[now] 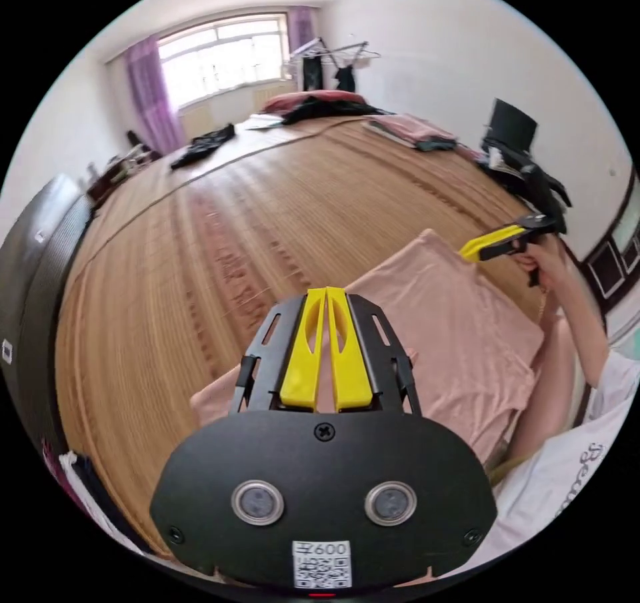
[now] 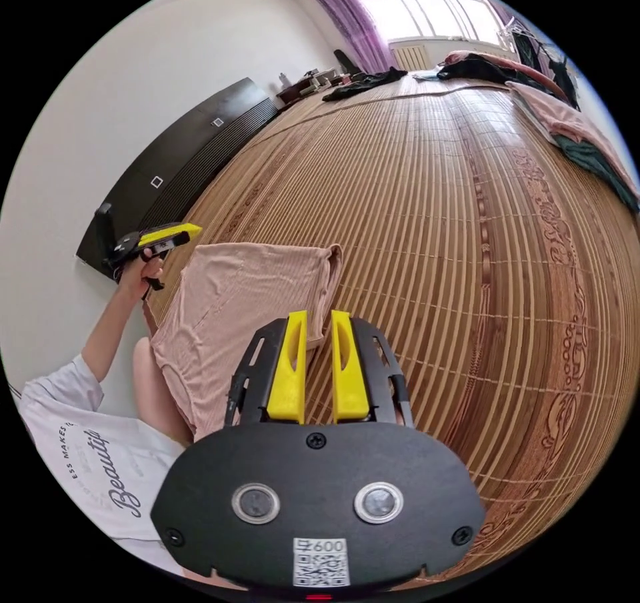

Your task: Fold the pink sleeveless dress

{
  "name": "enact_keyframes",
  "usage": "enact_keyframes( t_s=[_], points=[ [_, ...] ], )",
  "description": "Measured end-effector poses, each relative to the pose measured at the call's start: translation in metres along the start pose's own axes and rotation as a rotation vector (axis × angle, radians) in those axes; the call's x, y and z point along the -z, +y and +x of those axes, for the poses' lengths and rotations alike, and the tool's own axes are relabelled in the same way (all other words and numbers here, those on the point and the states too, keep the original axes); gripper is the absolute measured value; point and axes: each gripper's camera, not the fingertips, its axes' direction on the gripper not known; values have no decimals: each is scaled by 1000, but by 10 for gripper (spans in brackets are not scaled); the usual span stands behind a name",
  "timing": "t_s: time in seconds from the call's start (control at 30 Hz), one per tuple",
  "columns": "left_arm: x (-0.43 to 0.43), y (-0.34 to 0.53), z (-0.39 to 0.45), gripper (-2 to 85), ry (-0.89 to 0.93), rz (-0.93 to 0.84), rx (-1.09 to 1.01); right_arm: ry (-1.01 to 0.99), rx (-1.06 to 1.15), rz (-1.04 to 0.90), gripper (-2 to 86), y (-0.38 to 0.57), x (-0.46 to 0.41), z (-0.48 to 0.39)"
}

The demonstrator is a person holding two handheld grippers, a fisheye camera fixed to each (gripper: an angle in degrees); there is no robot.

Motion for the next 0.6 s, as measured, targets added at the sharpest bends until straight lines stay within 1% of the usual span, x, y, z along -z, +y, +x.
enact_keyframes(
  t_s=[0.03, 0.1, 0.2, 0.3, 0.4, 0.47, 0.53, 0.6],
  points=[
    [-20, -24, 19, 6, 82, -7, -20, 10, 17, -32, 12, -1, -5, -2],
    [-52, -57, 45, 7, 158, -43, -47, 50, 51, -76, 3, 0, -13, -6],
    [-98, -102, 72, 11, 238, -92, -43, 60, 113, -29, -4, 14, -10, -9],
    [-135, -137, 85, 13, 305, -155, -37, 13, 127, -18, -7, 20, -8, -2],
    [-163, -154, 104, 10, 251, -254, -113, -62, 91, -17, -8, 23, -4, 12],
    [-174, -157, 117, 7, 194, -281, -166, -79, 81, -24, -8, 24, -3, 17],
    [-178, -160, 123, 6, 187, -237, -133, -72, 82, -29, -9, 26, -3, 16],
    [-185, -163, 124, 6, 182, -253, -92, -46, 91, -30, -9, 28, -4, 11]
  ],
)
